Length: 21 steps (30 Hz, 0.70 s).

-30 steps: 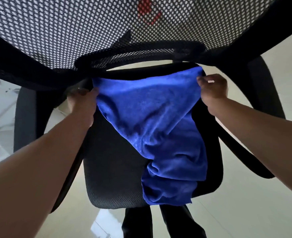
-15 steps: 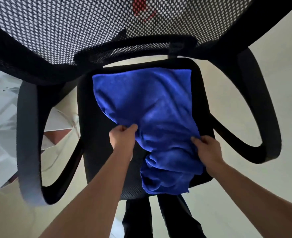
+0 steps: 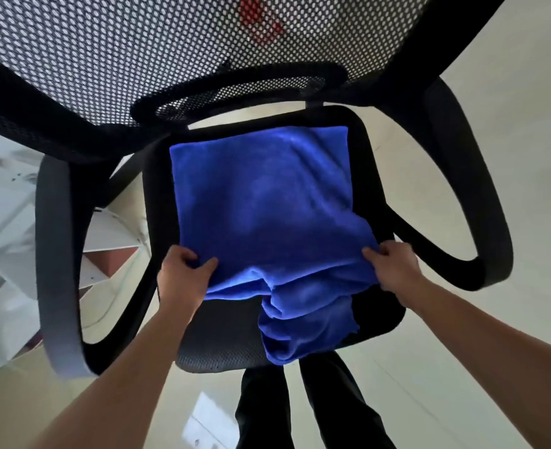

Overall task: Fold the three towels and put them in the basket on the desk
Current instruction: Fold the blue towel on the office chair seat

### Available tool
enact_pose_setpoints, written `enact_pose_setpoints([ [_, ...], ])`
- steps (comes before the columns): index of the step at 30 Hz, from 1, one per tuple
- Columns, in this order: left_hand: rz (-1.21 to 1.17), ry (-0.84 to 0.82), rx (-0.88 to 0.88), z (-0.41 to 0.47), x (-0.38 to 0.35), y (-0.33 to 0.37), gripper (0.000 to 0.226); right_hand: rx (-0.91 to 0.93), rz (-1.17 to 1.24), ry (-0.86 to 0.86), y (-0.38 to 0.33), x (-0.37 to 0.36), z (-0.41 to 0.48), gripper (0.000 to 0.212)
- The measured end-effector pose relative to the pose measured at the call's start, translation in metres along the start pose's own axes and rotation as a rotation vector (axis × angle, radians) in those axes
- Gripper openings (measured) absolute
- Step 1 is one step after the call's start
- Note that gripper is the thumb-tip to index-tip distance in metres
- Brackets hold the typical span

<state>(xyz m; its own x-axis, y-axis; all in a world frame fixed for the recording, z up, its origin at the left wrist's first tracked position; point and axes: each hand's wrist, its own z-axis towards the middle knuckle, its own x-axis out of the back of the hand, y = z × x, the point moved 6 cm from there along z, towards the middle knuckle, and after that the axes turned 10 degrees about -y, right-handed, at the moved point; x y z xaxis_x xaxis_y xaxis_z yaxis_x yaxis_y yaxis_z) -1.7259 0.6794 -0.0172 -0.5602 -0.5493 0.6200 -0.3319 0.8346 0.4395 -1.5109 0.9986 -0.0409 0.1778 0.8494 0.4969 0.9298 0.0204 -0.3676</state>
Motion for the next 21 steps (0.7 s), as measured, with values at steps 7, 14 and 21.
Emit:
enact_pose_setpoints([
  [7,0.058,-0.073,0.147,0.015,0.007,-0.034,0.045,0.01,-0.322,0.058,-0.037,0.009,-0.008,0.037],
  [14,-0.362,0.024,0.074,0.085,0.024,0.013,0.032,0.177,-0.188,0.125,-0.124,0.02,0.048,0.044],
  [21,-0.228,0.218,0.162,0.027,0.024,-0.016,0.026,0.243,-0.145,0.25,-0.096,0.02,0.013,0.032],
])
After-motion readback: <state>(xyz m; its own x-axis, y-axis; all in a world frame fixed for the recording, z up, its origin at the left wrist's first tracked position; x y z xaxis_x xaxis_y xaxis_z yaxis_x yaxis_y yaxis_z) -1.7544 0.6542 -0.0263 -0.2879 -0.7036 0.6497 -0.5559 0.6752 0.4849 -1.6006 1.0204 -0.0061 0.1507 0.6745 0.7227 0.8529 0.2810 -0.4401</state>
